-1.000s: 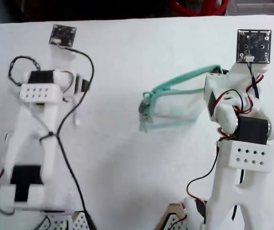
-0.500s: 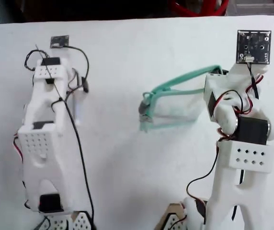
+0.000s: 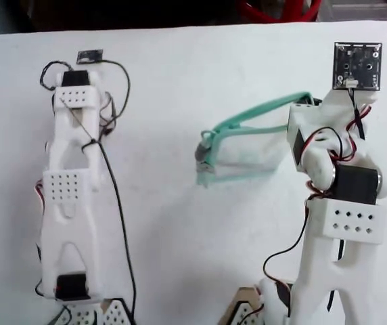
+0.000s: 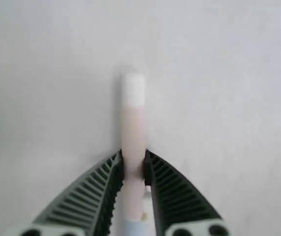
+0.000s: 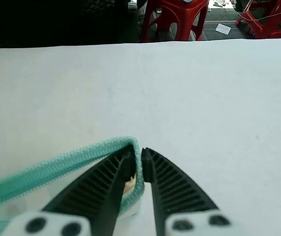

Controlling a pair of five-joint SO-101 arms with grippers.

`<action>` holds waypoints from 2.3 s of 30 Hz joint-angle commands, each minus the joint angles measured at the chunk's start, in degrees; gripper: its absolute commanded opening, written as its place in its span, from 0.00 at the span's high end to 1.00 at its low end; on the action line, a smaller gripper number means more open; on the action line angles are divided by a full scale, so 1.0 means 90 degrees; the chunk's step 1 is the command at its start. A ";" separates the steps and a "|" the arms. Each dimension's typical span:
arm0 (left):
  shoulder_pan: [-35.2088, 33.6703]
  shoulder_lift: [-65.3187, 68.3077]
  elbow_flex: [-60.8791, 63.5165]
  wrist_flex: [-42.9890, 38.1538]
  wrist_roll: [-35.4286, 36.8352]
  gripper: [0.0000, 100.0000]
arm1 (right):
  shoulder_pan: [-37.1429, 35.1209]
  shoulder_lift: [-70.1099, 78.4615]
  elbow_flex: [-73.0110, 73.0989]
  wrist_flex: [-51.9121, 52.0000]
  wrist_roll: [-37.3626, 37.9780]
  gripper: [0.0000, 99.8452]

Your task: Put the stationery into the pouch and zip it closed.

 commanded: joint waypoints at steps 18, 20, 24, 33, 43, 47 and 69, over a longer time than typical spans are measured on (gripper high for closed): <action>0.2437 -0.6842 0.1797 0.0723 0.0059 0.98 | -0.0230 0.0220 0.0488 -0.0288 -0.0039 0.98; 0.2730 -0.7761 0.2422 0.0508 0.0078 0.98 | -0.0230 0.0220 0.0498 -0.0278 -0.0039 0.98; 0.3541 -0.9304 0.3350 -0.0352 0.0088 0.98 | -0.0230 0.0220 0.0518 -0.0269 -0.0039 0.98; 0.5143 -1.0955 0.5890 -0.4611 0.0088 0.98 | -0.0200 0.0220 0.0518 -0.0269 -0.0039 0.98; 0.5504 -1.1893 0.8674 -0.7433 0.0078 0.98 | -0.0210 0.0220 0.0518 -0.0278 -0.0039 0.98; 0.5602 -1.1883 0.9436 -0.8850 0.0088 0.98 | -0.0200 0.0220 0.0518 -0.0278 -0.0039 0.98; 0.5661 -1.0632 1.0598 -1.0637 0.0059 0.98 | 0.0015 0.0220 0.0488 -0.0308 -0.0039 0.98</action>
